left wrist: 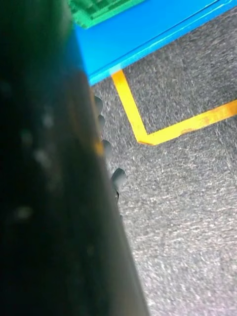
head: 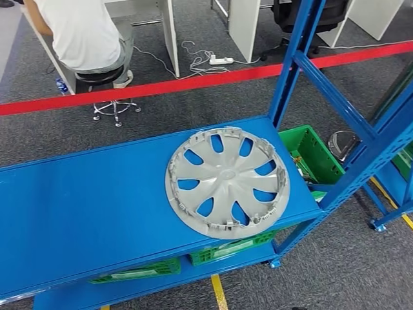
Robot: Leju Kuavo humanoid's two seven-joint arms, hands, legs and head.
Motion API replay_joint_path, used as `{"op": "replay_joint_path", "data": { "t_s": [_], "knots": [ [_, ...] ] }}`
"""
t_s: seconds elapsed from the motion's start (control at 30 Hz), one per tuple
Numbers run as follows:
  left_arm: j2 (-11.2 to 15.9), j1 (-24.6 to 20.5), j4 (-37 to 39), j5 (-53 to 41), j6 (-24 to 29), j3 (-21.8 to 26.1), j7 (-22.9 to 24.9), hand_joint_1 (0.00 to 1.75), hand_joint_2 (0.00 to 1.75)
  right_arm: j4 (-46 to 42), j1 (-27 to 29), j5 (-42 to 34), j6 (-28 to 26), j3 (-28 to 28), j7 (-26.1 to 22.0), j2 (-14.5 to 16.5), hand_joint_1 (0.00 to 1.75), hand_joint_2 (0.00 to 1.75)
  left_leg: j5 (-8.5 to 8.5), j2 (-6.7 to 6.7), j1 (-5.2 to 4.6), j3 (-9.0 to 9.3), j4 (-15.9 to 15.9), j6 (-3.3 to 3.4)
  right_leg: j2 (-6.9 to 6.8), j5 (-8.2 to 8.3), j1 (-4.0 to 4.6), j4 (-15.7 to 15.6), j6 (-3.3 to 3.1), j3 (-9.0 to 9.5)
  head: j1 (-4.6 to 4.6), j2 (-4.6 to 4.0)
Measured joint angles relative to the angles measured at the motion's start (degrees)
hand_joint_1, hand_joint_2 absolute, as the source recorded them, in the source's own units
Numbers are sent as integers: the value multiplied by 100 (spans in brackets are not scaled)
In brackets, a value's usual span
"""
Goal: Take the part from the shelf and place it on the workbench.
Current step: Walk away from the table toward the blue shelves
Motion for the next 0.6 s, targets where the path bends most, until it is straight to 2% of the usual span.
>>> {"op": "replay_joint_path", "data": {
  "t_s": [0.03, 0.07, 0.1, 0.13, 0.17, 0.23, 0.27, 0.33, 0.37, 0.43, 0.47, 0.5, 0.57, 0.6],
  "knots": [
    [0, 1, 1, 0, 0, 0, 0, 0, 0, 1, -1, 1, 0, -2, -1, 0, 0, 0, -16, -84, 1, 28, 3, -12, 41, 264, -3, -335, -13, 102, 1, 0],
    [0, 1, 2, 0, 0, 0, 0, 0, 0, 3, -5, 1, 1, -3, -3, -1, 0, 0, -35, -164, 5, 51, 7, -31, 154, 491, -10, -724, -32, 252, 2, 0],
    [1, -3, 3, 0, 0, -1, 0, 0, 0, 8, -7, 1, -1, -4, -4, -1, 0, 0, -56, -239, 4, 60, 24, -57, 277, 639, -21, -1072, -51, 391, 2, 0],
    [2, -5, 3, 0, 0, -1, 0, 0, 0, 13, -12, 1, -1, -4, -5, -1, 0, 0, -69, -303, 7, 57, 35, -87, 379, 710, -25, -1299, -73, 496, 1, 0],
    [4, -5, 4, 1, 0, -1, 0, 0, 0, 19, -15, 2, -2, -4, -6, -1, 0, 0, -72, -363, 13, 38, 41, -117, 438, 701, -22, -1385, -98, 545, 0, 0],
    [9, 8, 5, 8, 0, -2, 1, 0, 0, 25, -19, 4, -4, -8, -7, 0, 0, 0, -66, -464, 31, 9, 40, -175, 353, 703, -17, -1417, -153, 581, 1, 1],
    [10, 17, 7, 17, 0, -2, 1, 0, 0, 26, -21, 5, -6, -12, -10, -1, 0, 0, -92, -409, 29, -8, 74, -203, 294, 707, -23, -1429, -184, 595, -4, 1],
    [13, 16, 9, 39, 0, -2, 3, 0, 0, 27, -23, 13, -8, -19, -19, -2, 0, 0, -298, -130, 21, -161, 417, -266, 152, 704, -42, -1459, -240, 628, -48, 1],
    [12, 8, 10, 47, -1, -3, 3, 0, 0, 28, -19, 16, -8, -20, -22, -3, 0, 0, -470, 48, 22, -329, 759, -297, 71, 690, -32, -1460, -261, 643, -70, 0],
    [14, -5, 13, 55, -2, -8, 8, 0, 0, 35, -3, 22, -4, -21, -23, -3, 0, 0, -744, 190, 45, -709, 1479, -338, -109, 655, -18, -1459, -284, 667, -84, 0],
    [14, 0, 14, 62, -2, -10, 11, 0, 0, 38, 1, 25, -3, -21, -23, -3, 0, 0, -740, 209, 54, -806, 1642, -343, -192, 636, -13, -1459, -287, 684, -85, 0],
    [14, 8, 15, 72, -2, -13, 15, 0, 0, 40, 0, 29, -3, -22, -25, -3, 0, 0, -621, 220, 59, -793, 1584, -340, -257, 617, -10, -1459, -284, 707, -85, 0],
    [15, 26, 15, 100, 5, -23, 24, 0, 0, 42, -17, 62, -9, -22, -39, -2, 0, 0, -186, 251, 55, -483, 917, -294, -343, 574, -5, -1460, -266, 766, -84, 0],
    [16, 32, 15, 114, 13, -29, 33, 0, 0, 42, -29, 83, -13, -21, -51, -1, 0, 0, -41, 283, 39, -300, 551, -254, -370, 551, 6, -1459, -245, 775, -84, 0]
  ]
}}
